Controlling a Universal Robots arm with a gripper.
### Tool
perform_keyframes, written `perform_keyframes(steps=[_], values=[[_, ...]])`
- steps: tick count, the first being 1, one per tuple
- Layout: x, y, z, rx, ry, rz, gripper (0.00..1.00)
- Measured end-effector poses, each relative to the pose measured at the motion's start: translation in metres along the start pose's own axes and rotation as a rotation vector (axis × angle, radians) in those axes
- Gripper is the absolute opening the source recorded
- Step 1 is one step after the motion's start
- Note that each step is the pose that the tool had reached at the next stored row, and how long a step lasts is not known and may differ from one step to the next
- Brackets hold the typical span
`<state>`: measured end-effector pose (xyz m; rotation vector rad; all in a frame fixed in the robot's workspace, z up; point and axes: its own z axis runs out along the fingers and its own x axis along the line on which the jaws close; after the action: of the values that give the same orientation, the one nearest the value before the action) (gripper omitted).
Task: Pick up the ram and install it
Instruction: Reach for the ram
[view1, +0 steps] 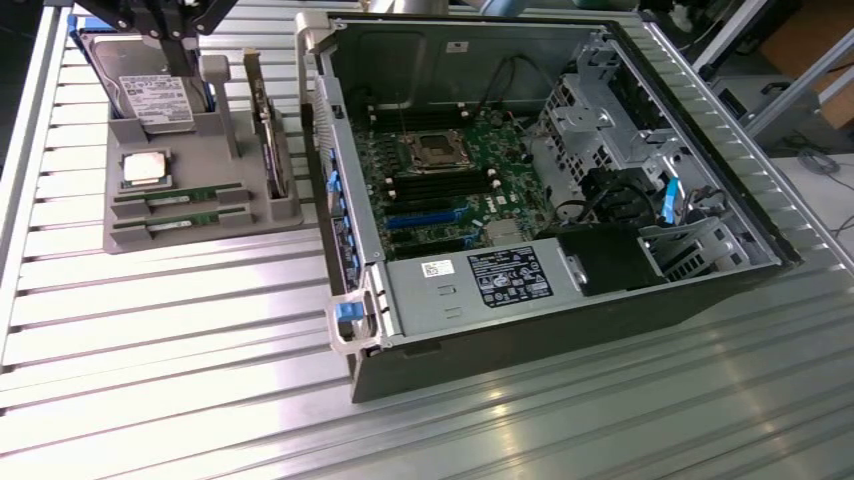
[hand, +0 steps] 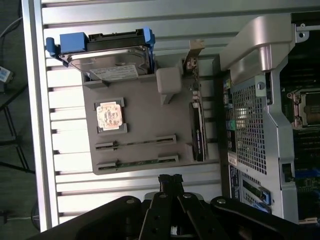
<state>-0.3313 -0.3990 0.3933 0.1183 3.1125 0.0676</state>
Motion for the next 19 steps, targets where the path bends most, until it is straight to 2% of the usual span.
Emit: perform_keyframes(steps=[14, 19], values=[[0.010, -0.0008, -0.0003, -0.0001, 0.0000, 0.000, 0.11], [0.017, -0.0013, -0.0005, 0.0000, 0.0000, 0.000, 0.11]])
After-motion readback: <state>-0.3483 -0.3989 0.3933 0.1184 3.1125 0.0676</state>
